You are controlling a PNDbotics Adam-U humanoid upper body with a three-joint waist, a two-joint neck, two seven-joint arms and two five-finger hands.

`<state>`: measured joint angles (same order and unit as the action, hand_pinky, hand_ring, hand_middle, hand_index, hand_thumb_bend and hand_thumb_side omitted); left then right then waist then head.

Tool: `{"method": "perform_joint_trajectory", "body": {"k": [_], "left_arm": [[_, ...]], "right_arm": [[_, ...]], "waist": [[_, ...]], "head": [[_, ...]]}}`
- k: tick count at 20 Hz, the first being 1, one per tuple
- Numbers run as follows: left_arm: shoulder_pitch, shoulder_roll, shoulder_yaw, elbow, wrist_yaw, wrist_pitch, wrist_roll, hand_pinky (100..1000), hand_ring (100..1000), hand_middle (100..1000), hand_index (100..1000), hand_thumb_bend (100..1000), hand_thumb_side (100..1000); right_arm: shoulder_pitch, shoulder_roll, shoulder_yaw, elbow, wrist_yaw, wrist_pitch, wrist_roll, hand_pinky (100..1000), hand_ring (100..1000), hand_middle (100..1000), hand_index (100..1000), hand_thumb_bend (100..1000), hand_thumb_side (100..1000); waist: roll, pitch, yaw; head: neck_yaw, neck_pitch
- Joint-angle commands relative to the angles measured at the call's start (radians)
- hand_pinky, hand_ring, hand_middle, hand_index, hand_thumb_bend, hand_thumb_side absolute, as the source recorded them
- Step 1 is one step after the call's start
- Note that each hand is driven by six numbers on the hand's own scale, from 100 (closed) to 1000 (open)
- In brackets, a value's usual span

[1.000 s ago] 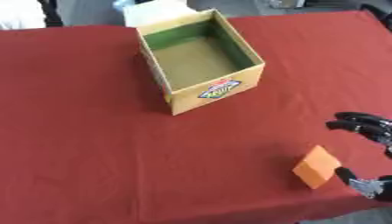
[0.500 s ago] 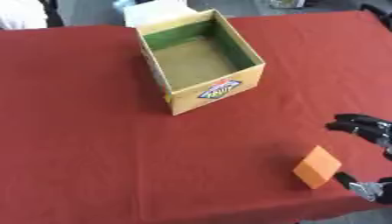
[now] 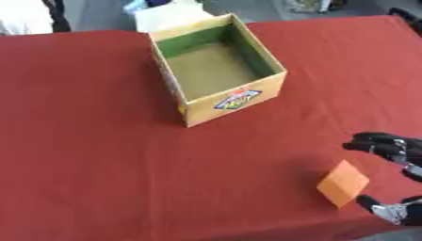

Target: Pick up objects on the table and place them in the box.

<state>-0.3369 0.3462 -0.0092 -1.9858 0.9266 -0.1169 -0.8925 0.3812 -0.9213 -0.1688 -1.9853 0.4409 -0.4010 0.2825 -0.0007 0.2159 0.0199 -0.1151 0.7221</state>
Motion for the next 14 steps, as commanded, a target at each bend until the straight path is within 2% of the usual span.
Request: {"method": "perform_joint_trajectory", "body": {"k": [1, 4, 9, 14], "left_arm": [[-0.016, 0.008, 0.006, -0.014, 0.0, 0.005, -0.001, 549, 805, 807, 766, 100, 565], [-0.017, 0.007, 0.005, -0.014, -0.001, 0.005, -0.003, 549, 805, 808, 766, 100, 565], [-0.017, 0.006, 0.005, -0.014, -0.004, 0.006, -0.006, 548, 806, 809, 766, 100, 565], [-0.017, 0.005, 0.004, -0.014, -0.007, 0.008, -0.007, 547, 806, 810, 766, 100, 565]], "right_arm": [[-0.006, -0.04, -0.002, -0.015, -0.019, 0.013, 0.018, 875, 967, 852, 965, 309, 261], [-0.011, -0.046, 0.005, -0.015, -0.03, 0.022, 0.033, 874, 967, 852, 964, 303, 243], [-0.015, -0.055, 0.017, -0.014, -0.042, 0.045, 0.073, 872, 965, 852, 962, 283, 144], [-0.019, -0.058, 0.02, 0.0, -0.06, 0.064, 0.091, 871, 964, 852, 961, 269, 149]], "waist": [[-0.001, -0.014, 0.001], [-0.001, -0.014, 0.001], [0.0, -0.012, 0.004], [0.0, -0.01, 0.004]], "head": [[-0.001, -0.013], [-0.003, -0.015], [-0.005, -0.017], [-0.006, -0.018]]}}
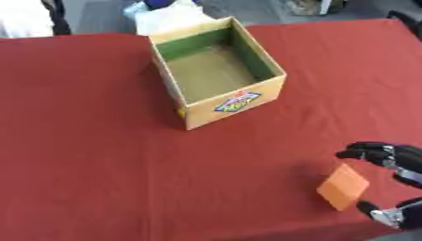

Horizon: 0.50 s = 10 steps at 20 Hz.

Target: Pick up objects on the table and place them in the box.

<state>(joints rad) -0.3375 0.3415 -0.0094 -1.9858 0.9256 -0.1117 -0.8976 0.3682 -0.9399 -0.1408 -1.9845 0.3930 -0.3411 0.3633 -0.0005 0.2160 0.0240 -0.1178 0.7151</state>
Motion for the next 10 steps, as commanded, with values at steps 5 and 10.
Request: {"method": "perform_joint_trajectory", "body": {"k": [5, 10], "left_arm": [[-0.017, 0.008, 0.003, -0.014, -0.008, 0.005, -0.006, 547, 807, 811, 765, 100, 565], [-0.017, 0.006, 0.002, -0.014, -0.011, 0.007, -0.008, 546, 807, 812, 765, 100, 565]], "right_arm": [[-0.016, -0.044, 0.001, 0.017, -0.023, 0.005, 0.029, 869, 962, 851, 959, 246, 123], [-0.03, -0.053, 0.009, 0.032, -0.035, 0.003, 0.042, 867, 960, 850, 959, 235, 122]], "waist": [[0.001, -0.007, 0.001], [0.001, -0.006, 0.003]], "head": [[-0.007, -0.013], [-0.009, -0.014]]}}
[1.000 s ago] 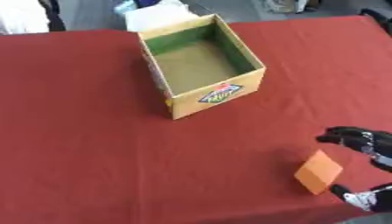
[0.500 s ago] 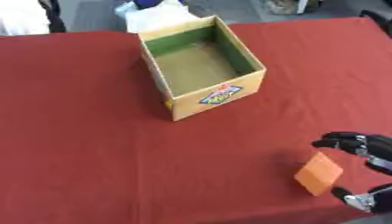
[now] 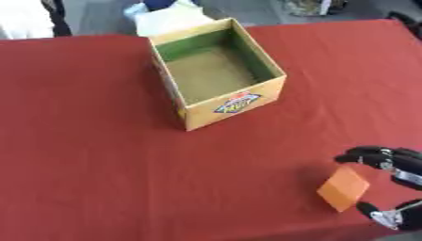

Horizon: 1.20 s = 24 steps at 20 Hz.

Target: Pick up objects on the table and place them in the box.

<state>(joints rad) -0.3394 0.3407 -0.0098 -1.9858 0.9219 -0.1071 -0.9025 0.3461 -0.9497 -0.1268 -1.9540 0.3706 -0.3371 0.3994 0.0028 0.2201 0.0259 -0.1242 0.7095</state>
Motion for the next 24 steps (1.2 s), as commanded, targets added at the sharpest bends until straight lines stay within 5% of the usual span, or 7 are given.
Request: {"method": "perform_joint_trajectory", "body": {"k": [1, 19, 24], "left_arm": [[-0.015, 0.006, 0.002, -0.014, -0.008, 0.003, -0.004, 546, 807, 812, 765, 100, 565], [-0.018, -0.001, -0.002, -0.014, -0.023, 0.012, -0.004, 543, 803, 814, 765, 100, 565], [-0.018, -0.001, -0.003, -0.014, -0.026, 0.014, -0.004, 543, 802, 814, 765, 100, 565]], "right_arm": [[-0.012, -0.046, -0.004, 0.005, -0.013, -0.001, 0.007, 867, 960, 850, 959, 234, 122], [-0.062, -0.074, 0.045, 0.066, -0.011, -0.008, 0.063, 853, 932, 825, 921, 235, 185], [-0.069, -0.073, 0.048, 0.075, -0.018, 0.0, 0.056, 844, 919, 754, 884, 171, 214]], "waist": [[-0.002, -0.01, 0.001], [-0.004, 0.001, 0.011], [-0.005, 0.002, 0.012]], "head": [[-0.003, -0.009], [-0.011, -0.013], [-0.01, -0.013]]}}
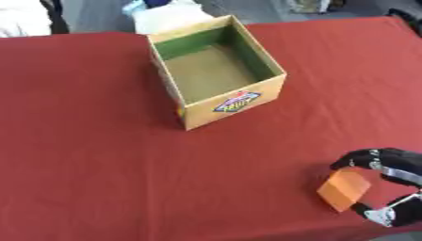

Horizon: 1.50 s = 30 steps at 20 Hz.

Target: Pick up objects on the table and place them in the box.

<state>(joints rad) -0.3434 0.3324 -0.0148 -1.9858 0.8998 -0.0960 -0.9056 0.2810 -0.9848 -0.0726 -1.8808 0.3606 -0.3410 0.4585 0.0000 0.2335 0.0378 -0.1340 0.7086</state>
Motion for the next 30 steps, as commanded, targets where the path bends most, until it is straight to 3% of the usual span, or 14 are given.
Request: {"method": "perform_joint_trajectory", "body": {"k": [1, 8, 14, 15, 20, 30], "left_arm": [[-0.014, 0.007, 0.002, -0.014, -0.004, 0.003, -0.001, 543, 802, 814, 765, 100, 565], [-0.014, 0.007, 0.001, -0.014, -0.007, 0.007, -0.001, 542, 802, 815, 765, 100, 565], [-0.015, 0.006, 0.001, -0.014, -0.009, 0.007, -0.001, 542, 802, 814, 765, 100, 565], [-0.014, 0.007, 0.001, -0.014, -0.007, 0.007, -0.001, 544, 803, 814, 765, 100, 565], [-0.015, 0.009, 0.005, -0.014, 0.002, 0.007, -0.001, 545, 803, 814, 765, 100, 565], [-0.021, 0.008, 0.001, -0.014, 0.006, 0.016, -0.001, 545, 804, 816, 765, 100, 565]], "right_arm": [[-0.005, -0.037, -0.009, 0.001, -0.009, 0.006, -0.008, 843, 917, 744, 878, 163, 211], [-0.002, -0.032, -0.027, -0.014, -0.018, 0.03, -0.052, 821, 888, 654, 802, 100, 180], [0.002, -0.031, -0.032, -0.029, -0.018, 0.044, -0.073, 819, 886, 649, 797, 100, 175], [-0.001, -0.03, -0.038, -0.035, -0.016, 0.045, -0.077, 815, 876, 637, 786, 100, 122], [-0.013, -0.04, -0.078, -0.082, 0.004, 0.062, -0.123, 816, 873, 633, 783, 100, 100], [-0.149, -0.148, -0.081, -0.048, -0.035, 0.068, -0.16, 820, 870, 640, 786, 100, 100]], "waist": [[-0.002, -0.011, -0.001], [-0.003, -0.014, -0.004], [-0.003, -0.016, -0.004], [-0.003, -0.018, -0.005], [-0.005, -0.023, -0.004], [-0.014, -0.024, 0.02]], "head": [[0.0, -0.011], [0.003, -0.013], [0.004, -0.014], [0.005, -0.013], [0.006, -0.011], [-0.015, -0.012]]}}
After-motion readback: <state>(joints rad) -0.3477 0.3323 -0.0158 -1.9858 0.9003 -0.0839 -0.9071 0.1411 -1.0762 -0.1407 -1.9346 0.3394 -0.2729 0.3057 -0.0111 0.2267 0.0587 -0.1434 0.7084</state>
